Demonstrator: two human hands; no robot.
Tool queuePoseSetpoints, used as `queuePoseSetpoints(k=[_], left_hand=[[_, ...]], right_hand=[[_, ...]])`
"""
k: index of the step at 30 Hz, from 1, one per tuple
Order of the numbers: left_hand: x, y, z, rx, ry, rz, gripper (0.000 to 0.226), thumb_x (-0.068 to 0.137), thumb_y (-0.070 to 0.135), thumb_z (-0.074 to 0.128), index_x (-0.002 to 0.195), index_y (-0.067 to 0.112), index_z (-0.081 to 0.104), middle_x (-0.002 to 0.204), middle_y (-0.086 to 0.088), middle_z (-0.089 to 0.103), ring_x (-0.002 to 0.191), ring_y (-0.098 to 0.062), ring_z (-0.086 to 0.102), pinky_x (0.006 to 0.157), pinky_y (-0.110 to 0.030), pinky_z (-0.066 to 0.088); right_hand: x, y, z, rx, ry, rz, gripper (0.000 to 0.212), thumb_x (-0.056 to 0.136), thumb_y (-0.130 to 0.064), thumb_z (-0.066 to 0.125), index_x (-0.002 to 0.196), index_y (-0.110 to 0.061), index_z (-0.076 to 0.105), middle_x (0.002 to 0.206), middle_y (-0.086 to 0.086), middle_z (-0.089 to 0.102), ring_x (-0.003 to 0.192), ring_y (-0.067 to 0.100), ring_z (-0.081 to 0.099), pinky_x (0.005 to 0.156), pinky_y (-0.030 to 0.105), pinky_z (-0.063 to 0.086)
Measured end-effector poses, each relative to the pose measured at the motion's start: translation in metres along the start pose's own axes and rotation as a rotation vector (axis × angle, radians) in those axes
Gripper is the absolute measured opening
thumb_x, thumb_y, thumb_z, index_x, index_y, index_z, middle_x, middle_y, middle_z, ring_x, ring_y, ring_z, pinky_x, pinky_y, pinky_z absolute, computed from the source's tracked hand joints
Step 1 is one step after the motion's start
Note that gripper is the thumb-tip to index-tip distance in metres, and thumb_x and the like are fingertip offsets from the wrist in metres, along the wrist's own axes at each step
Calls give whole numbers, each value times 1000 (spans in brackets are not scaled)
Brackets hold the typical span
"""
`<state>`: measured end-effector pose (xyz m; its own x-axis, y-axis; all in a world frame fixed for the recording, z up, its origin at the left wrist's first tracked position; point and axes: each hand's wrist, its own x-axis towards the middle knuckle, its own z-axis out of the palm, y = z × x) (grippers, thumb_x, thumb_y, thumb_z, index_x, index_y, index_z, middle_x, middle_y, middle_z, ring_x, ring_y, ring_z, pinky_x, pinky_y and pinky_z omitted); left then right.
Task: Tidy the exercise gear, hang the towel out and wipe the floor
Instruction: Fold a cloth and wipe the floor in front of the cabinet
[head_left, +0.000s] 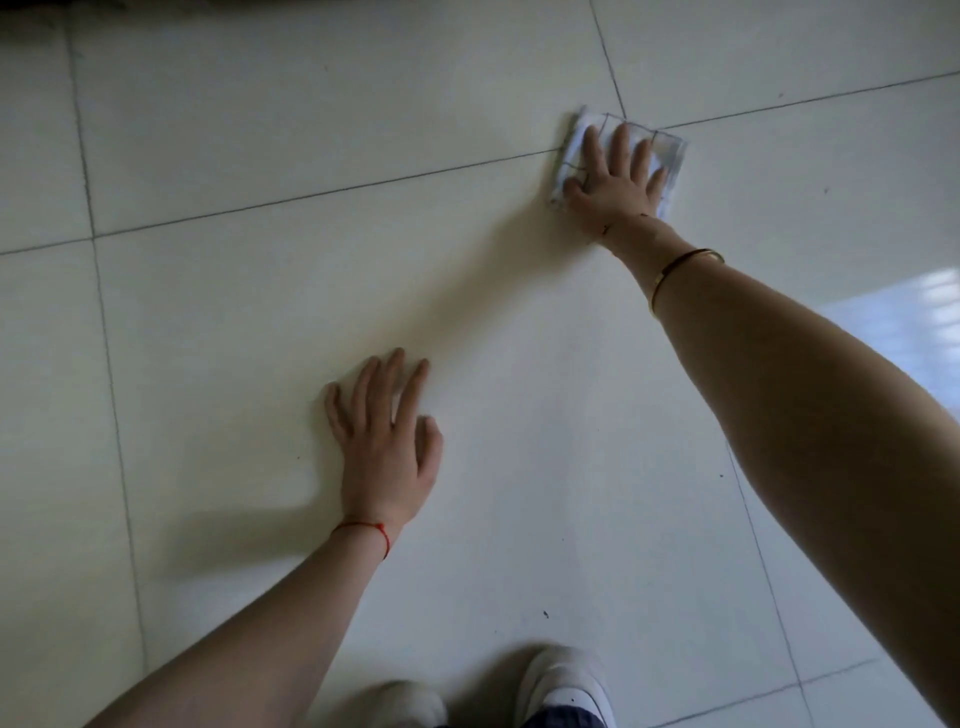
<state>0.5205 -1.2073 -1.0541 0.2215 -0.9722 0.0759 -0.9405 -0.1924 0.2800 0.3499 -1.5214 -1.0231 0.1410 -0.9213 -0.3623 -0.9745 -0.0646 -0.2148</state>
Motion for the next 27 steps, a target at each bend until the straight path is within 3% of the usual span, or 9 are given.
queuePoseSetpoints(k=[5, 11, 17, 20, 24, 27], left_hand=[[1, 1, -2, -33, 7, -6, 54, 89, 24, 48, 143, 18, 49, 153, -9, 39, 142, -31, 32, 115, -62, 14], [1, 1, -3, 5, -11, -4, 56, 89, 23, 50, 145, 19, 46, 154, -7, 38, 142, -31, 33, 115, -61, 15], [0, 1, -3, 56, -14, 2, 59, 87, 23, 52, 145, 19, 44, 153, -8, 39, 140, -30, 35, 114, -62, 18], [0, 0, -3, 1, 20, 15, 55, 87, 24, 52, 141, 17, 50, 151, -9, 41, 140, -31, 34, 114, -61, 18], [-1, 0, -2, -28, 34, 8, 55, 84, 24, 57, 138, 18, 53, 150, -9, 42, 140, -30, 33, 114, -61, 17], [-1, 1, -1, 1, 18, 2, 55, 84, 27, 57, 139, 19, 51, 151, -8, 41, 140, -30, 32, 115, -60, 16]], right_hand=[[9, -50, 10, -35, 0, -116, 66, 96, -40, 31, 153, -28, 1, 161, 8, -11, 146, 34, -14, 117, 53, -9], [-34, -105, 44, -107, -13, -412, 66, 96, -38, 36, 154, -27, 4, 162, 7, -7, 147, 34, -11, 117, 54, -7], [-115, -96, 83, -49, 0, -615, 64, 95, -38, 39, 153, -26, 13, 162, 8, 3, 148, 34, -7, 118, 52, -8], [-135, -55, 83, -18, 42, -529, 63, 94, -41, 31, 153, -27, 13, 162, 5, 3, 148, 32, -7, 119, 52, -5], [-143, 22, 67, -9, 129, -167, 66, 92, -45, 23, 154, -29, 5, 162, 6, -3, 148, 31, -9, 118, 51, -7], [-151, 58, 59, -21, 117, -9, 64, 96, -41, 27, 154, -26, 2, 161, 9, -7, 147, 33, -11, 118, 54, -6]])
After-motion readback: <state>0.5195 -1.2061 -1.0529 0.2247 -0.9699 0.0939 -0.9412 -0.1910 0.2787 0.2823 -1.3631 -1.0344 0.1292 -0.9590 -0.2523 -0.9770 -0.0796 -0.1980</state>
